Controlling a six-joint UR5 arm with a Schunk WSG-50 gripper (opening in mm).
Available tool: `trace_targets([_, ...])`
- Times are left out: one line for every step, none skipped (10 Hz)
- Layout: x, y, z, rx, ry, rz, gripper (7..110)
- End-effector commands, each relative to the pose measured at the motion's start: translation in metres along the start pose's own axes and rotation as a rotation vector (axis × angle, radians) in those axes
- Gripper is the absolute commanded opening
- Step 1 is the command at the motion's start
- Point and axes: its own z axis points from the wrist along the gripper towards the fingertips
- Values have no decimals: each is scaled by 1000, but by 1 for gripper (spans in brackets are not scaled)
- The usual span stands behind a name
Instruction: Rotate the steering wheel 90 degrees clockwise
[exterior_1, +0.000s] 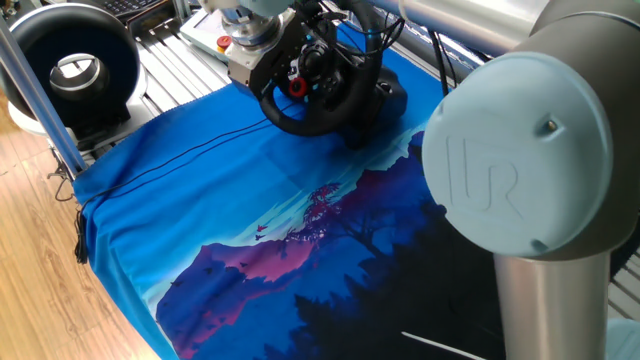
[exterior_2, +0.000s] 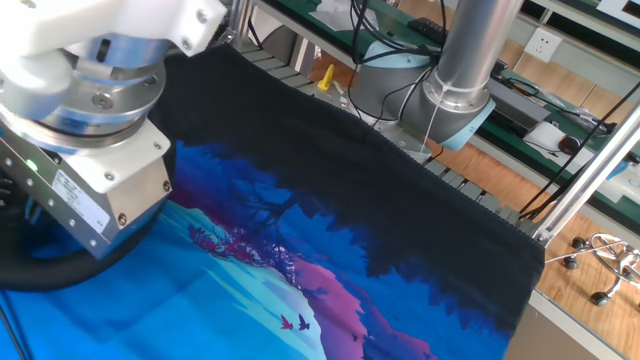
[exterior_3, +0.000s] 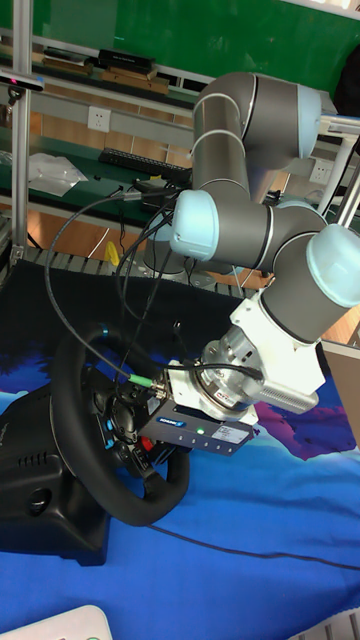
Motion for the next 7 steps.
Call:
trace_targets([-7,-21,-5,84,-45,-28,7])
trace_targets([-8,-22,-5,88,-49,-30,7])
trace_targets([-7,-21,-6,91,-47,-29,7])
trace_targets([-7,-23,-7,101,-48,-31,7])
trace_targets([-8,-29,-8,122,-52,-38,7])
trace_targets([-8,-25,-8,107,-54,-36,7])
trace_targets([-8,-15,-7,63,-56,-29,7])
